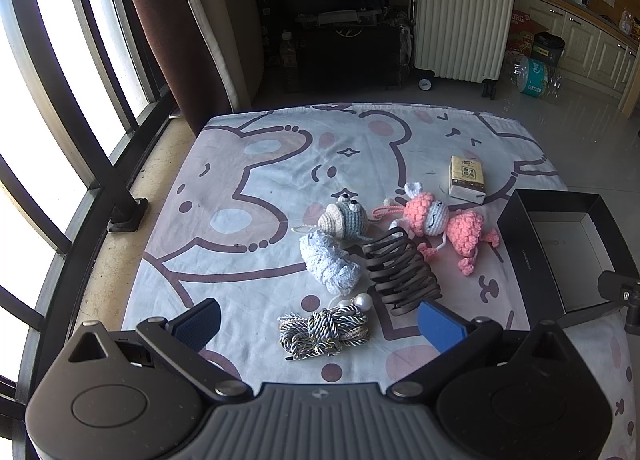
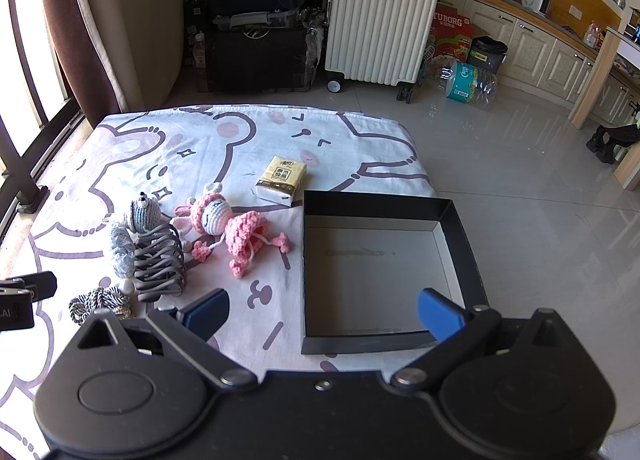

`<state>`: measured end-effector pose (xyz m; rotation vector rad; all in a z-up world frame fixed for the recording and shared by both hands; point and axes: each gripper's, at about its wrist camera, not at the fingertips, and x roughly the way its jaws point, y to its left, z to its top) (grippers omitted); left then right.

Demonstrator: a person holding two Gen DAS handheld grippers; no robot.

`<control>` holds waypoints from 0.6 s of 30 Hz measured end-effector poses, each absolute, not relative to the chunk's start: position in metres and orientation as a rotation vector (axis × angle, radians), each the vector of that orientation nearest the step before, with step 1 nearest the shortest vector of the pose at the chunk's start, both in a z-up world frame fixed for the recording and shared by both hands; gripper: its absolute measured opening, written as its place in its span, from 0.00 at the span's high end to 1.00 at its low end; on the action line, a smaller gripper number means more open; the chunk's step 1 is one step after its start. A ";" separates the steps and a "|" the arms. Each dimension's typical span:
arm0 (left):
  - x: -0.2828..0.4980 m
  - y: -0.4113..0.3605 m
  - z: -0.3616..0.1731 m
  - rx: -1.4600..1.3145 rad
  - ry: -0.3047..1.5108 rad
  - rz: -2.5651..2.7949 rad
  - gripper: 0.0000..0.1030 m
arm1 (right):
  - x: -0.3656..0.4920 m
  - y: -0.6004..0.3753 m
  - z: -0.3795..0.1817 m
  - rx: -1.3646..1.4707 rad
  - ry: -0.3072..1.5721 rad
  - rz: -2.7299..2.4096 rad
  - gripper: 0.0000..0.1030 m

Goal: Organize objects

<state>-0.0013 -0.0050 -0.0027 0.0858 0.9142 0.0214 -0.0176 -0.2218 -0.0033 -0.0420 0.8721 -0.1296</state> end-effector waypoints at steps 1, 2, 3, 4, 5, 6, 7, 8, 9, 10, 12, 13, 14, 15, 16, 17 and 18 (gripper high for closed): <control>-0.001 -0.005 -0.003 0.086 0.914 0.021 0.00 | -0.018 -0.222 -0.003 -0.042 0.872 -0.130 0.01; -0.001 -0.005 -0.003 0.086 0.914 0.021 0.00 | -0.018 -0.222 -0.003 -0.042 0.872 -0.129 0.01; -0.001 -0.005 -0.003 0.086 0.915 0.021 0.00 | -0.017 -0.221 -0.003 -0.043 0.873 -0.129 0.01; -0.001 -0.005 -0.003 0.086 0.914 0.021 0.00 | -0.018 -0.222 -0.003 -0.043 0.873 -0.129 0.01; -0.001 -0.005 -0.003 0.086 0.914 0.020 0.00 | -0.018 -0.222 -0.003 -0.043 0.873 -0.129 0.01; -0.001 -0.005 -0.003 0.086 0.914 0.020 0.00 | -0.018 -0.222 -0.003 -0.043 0.874 -0.130 0.01; -0.001 -0.005 -0.003 0.086 0.914 0.020 0.00 | -0.017 -0.222 -0.004 -0.042 0.874 -0.130 0.01; -0.001 -0.005 -0.003 0.086 0.914 0.020 0.00 | -0.017 -0.222 -0.004 -0.042 0.875 -0.130 0.01; -0.001 -0.005 -0.003 0.086 0.914 0.020 0.00 | -0.017 -0.222 -0.004 -0.041 0.875 -0.130 0.01; -0.001 -0.005 -0.003 0.086 0.914 0.019 0.00 | -0.018 -0.222 -0.004 -0.041 0.875 -0.131 0.01; -0.001 -0.006 -0.003 0.087 0.914 0.020 0.00 | -0.018 -0.222 -0.004 -0.041 0.875 -0.130 0.01; -0.001 -0.005 -0.003 0.087 0.914 0.020 0.00 | -0.017 -0.222 -0.004 -0.041 0.875 -0.130 0.01; -0.001 -0.005 -0.003 0.087 0.915 0.019 0.00 | -0.017 -0.222 -0.004 -0.041 0.875 -0.131 0.01; -0.001 -0.005 -0.003 0.087 0.914 0.019 0.00 | -0.017 -0.222 -0.004 -0.041 0.875 -0.130 0.01; -0.001 -0.005 -0.003 0.087 0.914 0.019 0.00 | -0.017 -0.222 -0.004 -0.041 0.876 -0.130 0.01; -0.001 -0.005 -0.003 0.087 0.914 0.018 0.00 | -0.017 -0.222 -0.004 -0.041 0.876 -0.130 0.01; -0.001 -0.005 -0.003 0.087 0.915 0.018 0.00 | -0.017 -0.222 -0.004 -0.041 0.876 -0.130 0.01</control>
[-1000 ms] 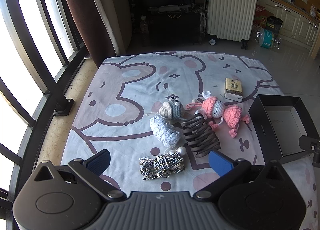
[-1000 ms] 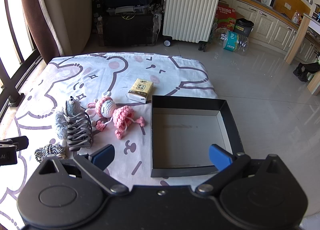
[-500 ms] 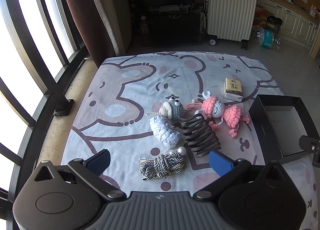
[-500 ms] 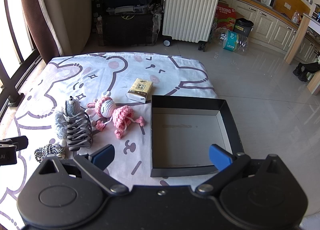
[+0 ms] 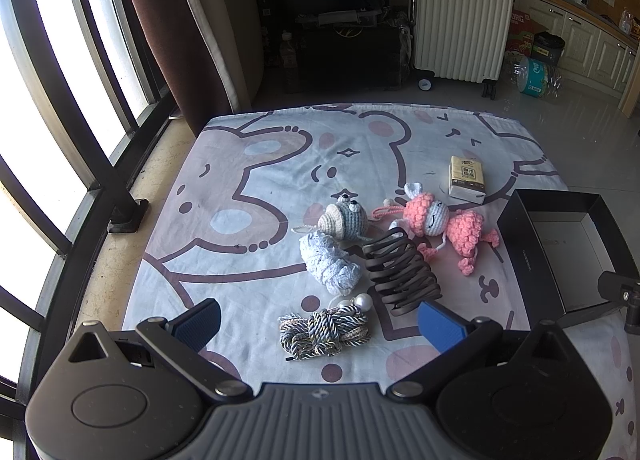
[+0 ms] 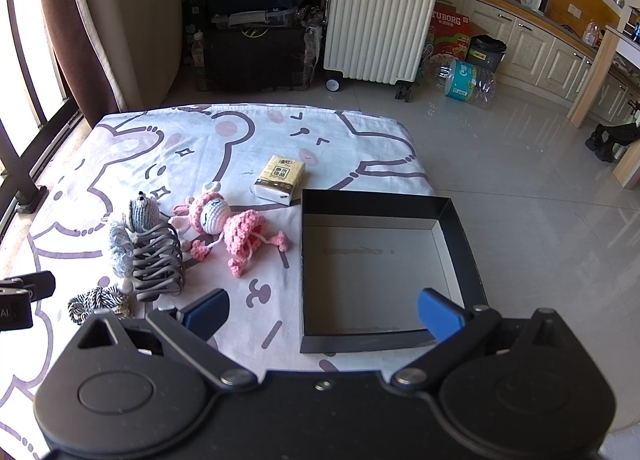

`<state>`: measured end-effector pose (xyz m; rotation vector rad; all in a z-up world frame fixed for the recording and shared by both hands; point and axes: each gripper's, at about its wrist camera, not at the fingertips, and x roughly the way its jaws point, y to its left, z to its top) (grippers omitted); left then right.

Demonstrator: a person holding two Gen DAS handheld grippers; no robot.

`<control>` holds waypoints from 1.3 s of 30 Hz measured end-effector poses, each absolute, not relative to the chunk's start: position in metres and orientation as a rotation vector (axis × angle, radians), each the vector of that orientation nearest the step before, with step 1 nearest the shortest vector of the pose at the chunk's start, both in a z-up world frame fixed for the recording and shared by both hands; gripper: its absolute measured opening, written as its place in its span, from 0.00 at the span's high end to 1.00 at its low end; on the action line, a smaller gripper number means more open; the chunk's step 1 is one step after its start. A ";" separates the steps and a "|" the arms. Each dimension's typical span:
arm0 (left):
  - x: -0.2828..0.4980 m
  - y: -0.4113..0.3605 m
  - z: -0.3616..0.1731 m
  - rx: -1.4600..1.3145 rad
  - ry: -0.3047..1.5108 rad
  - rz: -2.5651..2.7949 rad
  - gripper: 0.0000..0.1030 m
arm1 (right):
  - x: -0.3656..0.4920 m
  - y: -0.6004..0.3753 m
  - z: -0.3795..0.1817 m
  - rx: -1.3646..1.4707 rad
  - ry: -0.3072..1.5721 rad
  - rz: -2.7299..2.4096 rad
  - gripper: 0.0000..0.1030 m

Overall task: Organize objects
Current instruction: 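Lower the right gripper onto the dark grey claw clip and close it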

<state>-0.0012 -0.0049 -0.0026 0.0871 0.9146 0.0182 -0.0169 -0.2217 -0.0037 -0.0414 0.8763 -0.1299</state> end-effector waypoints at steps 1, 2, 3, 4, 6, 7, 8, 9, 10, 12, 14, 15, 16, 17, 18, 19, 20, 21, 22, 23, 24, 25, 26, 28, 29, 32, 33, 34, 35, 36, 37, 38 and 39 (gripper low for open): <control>-0.001 -0.005 -0.003 0.088 0.915 0.018 0.00 | -0.017 -0.222 -0.003 -0.041 0.876 -0.130 0.01; -0.001 -0.005 -0.003 0.088 0.915 0.018 0.00 | -0.017 -0.222 -0.003 -0.042 0.876 -0.129 0.01; -0.002 -0.006 -0.003 0.090 0.914 0.018 0.00 | -0.017 -0.222 -0.004 -0.042 0.876 -0.129 0.01; -0.003 -0.007 -0.003 0.093 0.913 0.016 0.00 | -0.017 -0.222 -0.003 -0.041 0.877 -0.129 0.01; -0.003 -0.013 -0.008 0.101 0.907 0.011 0.00 | -0.017 -0.222 -0.004 -0.041 0.876 -0.126 0.01; -0.003 -0.014 -0.008 0.102 0.905 0.010 0.00 | -0.018 -0.222 -0.004 -0.034 0.874 -0.122 0.01; -0.002 -0.014 -0.007 0.104 0.904 0.008 0.00 | -0.019 -0.221 -0.006 -0.031 0.870 -0.123 0.01; -0.001 -0.013 -0.006 0.104 0.899 0.009 0.00 | -0.020 -0.222 -0.005 -0.028 0.861 -0.124 0.01; -0.001 -0.012 -0.005 0.101 0.895 0.014 0.00 | -0.019 -0.221 -0.004 -0.026 0.854 -0.120 0.01; 0.001 -0.005 -0.001 0.089 0.883 0.030 0.00 | -0.017 -0.218 -0.001 -0.022 0.840 -0.100 0.01; 0.004 -0.001 0.004 0.077 0.873 0.042 0.00 | -0.013 -0.214 0.003 -0.016 0.831 -0.064 0.01; 0.005 0.001 0.006 0.074 0.867 0.047 0.00 | -0.011 -0.212 0.005 -0.010 0.825 -0.047 0.01; 0.007 0.002 0.009 0.074 0.862 0.050 0.00 | -0.009 -0.211 0.008 0.002 0.820 -0.030 0.01; 0.009 0.003 0.011 0.077 0.859 0.050 0.00 | -0.005 -0.210 0.011 0.023 0.819 -0.009 0.01; 0.011 0.004 0.013 0.081 0.854 0.050 0.00 | -0.001 -0.209 0.012 0.038 0.822 0.010 0.01; 0.013 0.004 0.016 0.085 0.846 0.054 0.00 | 0.004 -0.208 0.015 0.048 0.824 0.025 0.01; 0.016 0.005 0.019 0.093 0.835 0.057 0.00 | 0.008 -0.206 0.017 0.049 0.820 0.035 0.01; 0.019 0.006 0.021 0.101 0.822 0.060 0.00 | 0.012 -0.204 0.020 0.039 0.810 0.041 0.01; 0.022 0.007 0.023 0.109 0.811 0.064 0.00 | 0.016 -0.201 0.023 0.022 0.797 0.047 0.01; 0.025 0.008 0.025 0.118 0.800 0.071 0.00 | 0.020 -0.198 0.025 0.004 0.784 0.055 0.01; 0.029 0.009 0.026 0.125 0.790 0.077 0.00 | 0.025 -0.195 0.028 -0.008 0.771 0.065 0.01; 0.032 0.010 0.027 0.130 0.781 0.083 0.00 | 0.029 -0.192 0.030 -0.013 0.763 0.075 0.01; 0.036 0.012 0.028 0.137 0.772 0.090 0.00 | 0.034 -0.191 0.032 -0.014 0.762 0.087 0.01; 0.043 0.014 0.028 0.150 0.752 0.100 0.00 | 0.045 -0.188 0.035 -0.005 0.760 0.114 0.01; 0.047 0.016 0.028 0.154 0.745 0.104 0.00 | 0.050 -0.186 0.035 0.003 0.758 0.125 0.01; 0.057 0.022 0.023 0.141 0.729 0.121 0.00 | 0.064 -0.182 0.032 0.028 0.748 0.149 0.00; 0.059 0.024 0.019 0.137 0.729 0.126 0.00 | 0.069 -0.181 0.030 0.036 0.747 0.155 0.00; 0.061 0.026 0.016 0.134 0.729 0.132 0.00 | 0.074 -0.180 0.026 0.044 0.749 0.155 0.00; 0.062 0.029 0.011 0.130 0.730 0.138 0.00 | 0.078 -0.179 0.022 0.050 0.751 0.152 0.00; 0.063 0.031 0.006 0.125 0.733 0.144 0.00 | 0.082 -0.178 0.017 0.055 0.754 0.150 0.00; 0.063 0.034 0.001 0.120 0.737 0.150 0.00 | 0.085 -0.177 0.012 0.061 0.756 0.150 0.00; 0.063 0.036 -0.007 0.111 0.739 0.152 0.00 | 0.089 -0.176 0.006 0.067 0.761 0.147 0.00; 0.062 0.039 -0.014 0.101 0.743 0.151 0.00 | 0.091 -0.175 0.000 0.076 0.765 0.145 0.00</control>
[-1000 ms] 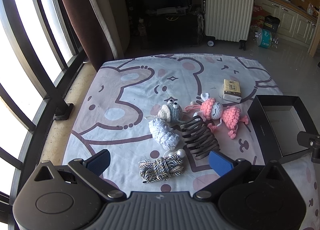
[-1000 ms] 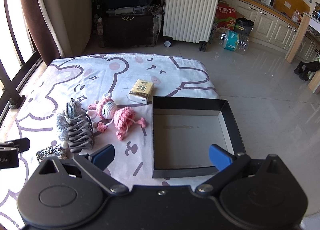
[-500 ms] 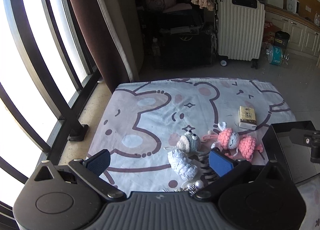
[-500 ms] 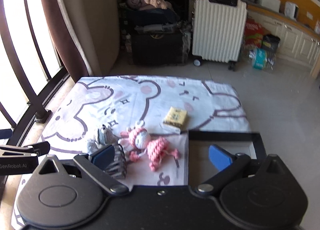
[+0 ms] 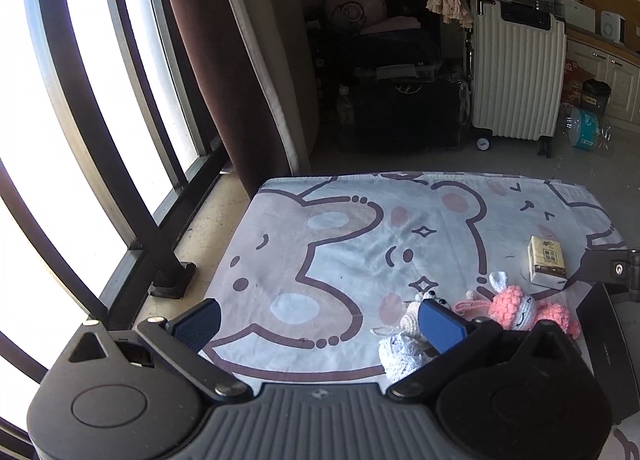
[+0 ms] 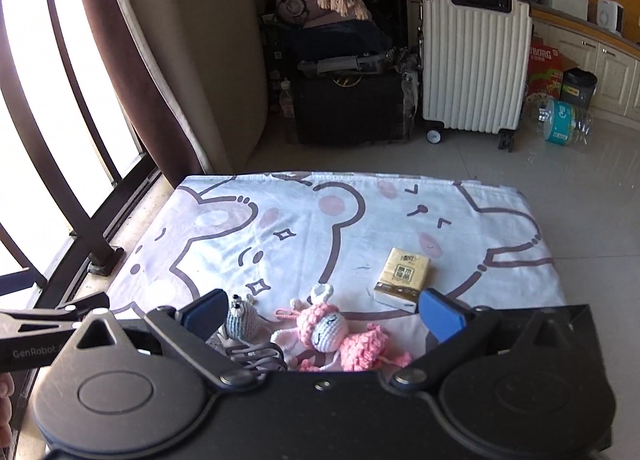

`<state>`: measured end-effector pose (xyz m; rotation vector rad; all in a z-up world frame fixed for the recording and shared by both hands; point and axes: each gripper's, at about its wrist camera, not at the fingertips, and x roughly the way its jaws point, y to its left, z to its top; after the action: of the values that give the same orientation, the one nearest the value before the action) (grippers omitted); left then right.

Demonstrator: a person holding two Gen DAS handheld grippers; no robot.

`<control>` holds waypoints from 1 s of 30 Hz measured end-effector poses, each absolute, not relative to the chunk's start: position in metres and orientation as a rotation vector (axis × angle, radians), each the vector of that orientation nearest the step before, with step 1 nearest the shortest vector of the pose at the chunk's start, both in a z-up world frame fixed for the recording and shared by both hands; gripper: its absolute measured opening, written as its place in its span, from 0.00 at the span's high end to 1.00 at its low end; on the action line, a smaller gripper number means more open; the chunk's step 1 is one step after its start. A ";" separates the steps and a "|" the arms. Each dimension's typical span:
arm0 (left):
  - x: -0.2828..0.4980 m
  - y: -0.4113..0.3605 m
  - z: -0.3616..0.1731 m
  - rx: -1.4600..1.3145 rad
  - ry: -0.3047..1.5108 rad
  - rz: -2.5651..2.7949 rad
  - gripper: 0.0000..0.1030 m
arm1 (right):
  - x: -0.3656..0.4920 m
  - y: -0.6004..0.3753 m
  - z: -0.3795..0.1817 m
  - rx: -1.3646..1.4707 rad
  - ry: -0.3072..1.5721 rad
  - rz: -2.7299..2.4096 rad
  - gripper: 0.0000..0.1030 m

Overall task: Organize objects
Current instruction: 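Lower the right gripper onto the dark grey claw clip and close it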

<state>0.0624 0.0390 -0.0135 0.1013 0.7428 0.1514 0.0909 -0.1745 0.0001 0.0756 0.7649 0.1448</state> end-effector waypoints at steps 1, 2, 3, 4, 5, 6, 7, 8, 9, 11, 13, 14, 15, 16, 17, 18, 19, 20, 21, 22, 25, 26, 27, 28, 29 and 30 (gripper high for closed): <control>0.062 0.041 -0.021 0.092 0.750 0.151 0.00 | 0.093 -0.174 -0.006 0.085 0.769 0.143 0.00; 0.062 0.044 -0.029 0.080 0.761 0.146 0.00 | 0.094 -0.172 -0.013 0.095 0.776 0.145 0.00; 0.061 0.046 -0.037 0.070 0.772 0.137 0.00 | 0.095 -0.170 -0.020 0.105 0.784 0.150 0.00; 0.060 0.047 -0.044 0.064 0.782 0.127 0.00 | 0.095 -0.169 -0.027 0.115 0.796 0.158 0.00; 0.058 0.047 -0.051 0.060 0.792 0.112 0.00 | 0.095 -0.166 -0.033 0.123 0.810 0.170 0.00; 0.056 0.047 -0.057 0.058 0.800 0.098 0.00 | 0.095 -0.164 -0.040 0.133 0.821 0.182 0.00; 0.054 0.047 -0.063 0.058 0.808 0.087 0.00 | 0.094 -0.162 -0.047 0.144 0.828 0.194 0.00; 0.052 0.047 -0.069 0.057 0.818 0.074 0.00 | 0.093 -0.161 -0.053 0.156 0.833 0.206 0.00; 0.050 0.046 -0.074 0.057 0.826 0.062 0.00 | 0.091 -0.160 -0.060 0.168 0.834 0.218 0.00; 0.045 0.045 -0.082 0.059 0.841 0.034 0.00 | 0.087 -0.159 -0.074 0.192 0.825 0.233 0.00; 0.042 0.045 -0.089 0.062 0.858 0.015 0.01 | 0.084 -0.157 -0.086 0.199 0.852 0.237 0.00; 0.041 0.046 -0.093 0.061 0.866 0.008 0.01 | 0.083 -0.157 -0.092 0.210 0.873 0.245 0.00; 0.039 0.046 -0.097 0.058 0.874 -0.002 0.02 | 0.082 -0.157 -0.097 0.224 0.892 0.251 0.00; 0.037 0.046 -0.100 0.055 0.881 -0.013 0.04 | 0.082 -0.156 -0.103 0.238 0.920 0.256 0.00; 0.036 0.047 -0.104 0.051 0.890 -0.025 0.05 | 0.082 -0.155 -0.109 0.251 0.950 0.258 0.00; 0.035 0.047 -0.107 0.046 0.900 -0.037 0.07 | 0.083 -0.154 -0.114 0.269 0.978 0.258 0.00; 0.034 0.047 -0.111 0.042 0.910 -0.050 0.11 | 0.082 -0.155 -0.118 0.294 0.997 0.257 0.01; 0.033 0.047 -0.114 0.034 0.923 -0.064 0.13 | 0.081 -0.155 -0.122 0.321 1.010 0.255 0.06; 0.032 0.047 -0.118 0.027 0.934 -0.078 0.16 | 0.080 -0.157 -0.126 0.347 1.019 0.242 0.09; 0.031 0.047 -0.121 0.022 0.943 -0.089 0.18 | 0.080 -0.159 -0.129 0.377 1.031 0.223 0.14; 0.028 0.046 -0.126 0.018 0.942 -0.122 0.25 | 0.080 -0.170 -0.142 0.516 1.096 0.180 0.19; 0.027 0.045 -0.127 0.020 0.934 -0.137 0.26 | 0.080 -0.173 -0.146 0.568 1.132 0.163 0.23; 0.027 0.044 -0.127 0.022 0.923 -0.152 0.29 | 0.079 -0.177 -0.151 0.644 1.183 0.141 0.25; 0.026 0.043 -0.127 0.028 0.912 -0.165 0.30 | 0.077 -0.179 -0.156 0.722 1.218 0.143 0.29; 0.026 0.041 -0.127 0.037 0.904 -0.180 0.30 | 0.077 -0.179 -0.160 0.774 1.233 0.153 0.35; 0.025 0.039 -0.128 0.044 0.898 -0.196 0.32 | 0.076 -0.177 -0.160 0.798 1.233 0.154 0.38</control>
<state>0.0252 0.0391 -0.1278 0.0444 0.8979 -0.1959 0.0762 -0.1774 -0.1602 0.7985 1.2329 0.1537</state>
